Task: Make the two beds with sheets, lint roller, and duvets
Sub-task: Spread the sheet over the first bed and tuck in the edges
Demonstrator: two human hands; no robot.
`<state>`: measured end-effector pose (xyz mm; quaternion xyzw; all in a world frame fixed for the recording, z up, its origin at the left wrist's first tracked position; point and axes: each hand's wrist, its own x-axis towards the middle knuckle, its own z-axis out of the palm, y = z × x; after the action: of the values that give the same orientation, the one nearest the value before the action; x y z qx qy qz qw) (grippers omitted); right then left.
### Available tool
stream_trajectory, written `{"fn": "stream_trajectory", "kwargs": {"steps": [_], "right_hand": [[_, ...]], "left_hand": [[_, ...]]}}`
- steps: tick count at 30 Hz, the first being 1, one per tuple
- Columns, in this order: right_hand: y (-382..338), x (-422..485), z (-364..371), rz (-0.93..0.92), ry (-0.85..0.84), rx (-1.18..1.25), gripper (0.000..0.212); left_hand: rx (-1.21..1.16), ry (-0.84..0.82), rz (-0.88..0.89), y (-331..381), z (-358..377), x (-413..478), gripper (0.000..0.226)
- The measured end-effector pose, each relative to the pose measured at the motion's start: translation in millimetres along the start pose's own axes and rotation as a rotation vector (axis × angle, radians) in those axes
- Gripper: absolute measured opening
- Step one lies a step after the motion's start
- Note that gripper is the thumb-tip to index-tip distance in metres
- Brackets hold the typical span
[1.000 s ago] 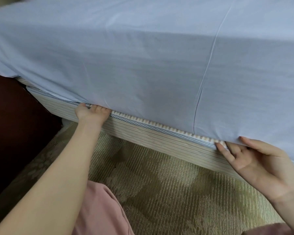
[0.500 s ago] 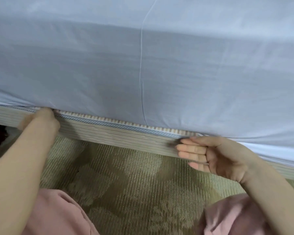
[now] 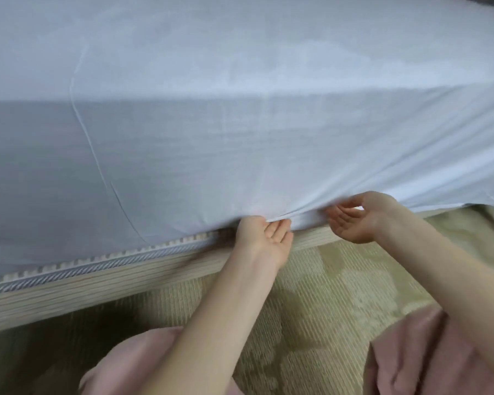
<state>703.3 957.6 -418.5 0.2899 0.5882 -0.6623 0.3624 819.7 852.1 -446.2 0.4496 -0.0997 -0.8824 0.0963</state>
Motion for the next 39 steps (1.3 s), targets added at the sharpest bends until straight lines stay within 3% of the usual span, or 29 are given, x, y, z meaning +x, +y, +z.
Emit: {"fn": "stream_trajectory", "kwargs": {"steps": [5,9,13,15,17,20,22,26,28,30,34,39], "right_hand": [[-36.2,3.5,-24.9,-0.135,0.179,0.088,0.016],[-58.3,13.7,-53.2,-0.191,0.153,0.104,0.015],[-80.3,40.7,-95.4,-0.204,0.12,-0.032,0.037],[-93.4,59.2,-110.4,-0.228,0.078,-0.193,0.026],[-105.3,75.6,-122.2,-0.224,0.048,-0.333,0.012],[-114.2,96.2,-142.8,-0.181,0.007,-0.386,0.02],[-118.4,109.2,-155.2,-0.16,-0.036,-0.432,0.024],[-134.9,126.4,-171.3,-0.151,-0.188,-0.592,0.033],[-138.1,133.6,-180.7,-0.158,-0.276,-0.635,0.032],[-140.5,140.5,-190.9,-0.161,-0.348,-0.608,0.029],[-158.2,147.4,-208.8,-0.089,-0.366,-0.445,0.022],[-170.8,149.1,-221.9,0.018,-0.464,-0.425,0.013]], "left_hand": [[-0.055,-0.107,-0.056,-36.6,33.3,13.3,0.036],[-0.125,-0.221,-0.093,-59.2,51.0,27.4,0.038],[-0.083,-0.268,-0.064,-76.7,59.0,37.8,0.023],[-0.061,-0.274,-0.011,-85.1,66.9,44.9,0.017],[-0.018,-0.224,0.066,-94.0,79.2,51.6,0.019],[-0.002,-0.15,0.207,-110.5,94.1,56.1,0.023],[0.171,-0.065,0.278,-121.0,105.1,61.0,0.025],[0.178,0.158,0.476,-135.5,123.0,68.5,0.022],[0.025,0.152,0.531,-145.6,132.7,66.1,0.018],[-0.176,0.126,0.552,-148.1,140.9,66.5,0.027],[-0.147,0.193,0.647,-154.6,147.2,65.9,0.032],[-0.158,0.312,0.687,-160.6,159.2,72.1,0.034]]}}
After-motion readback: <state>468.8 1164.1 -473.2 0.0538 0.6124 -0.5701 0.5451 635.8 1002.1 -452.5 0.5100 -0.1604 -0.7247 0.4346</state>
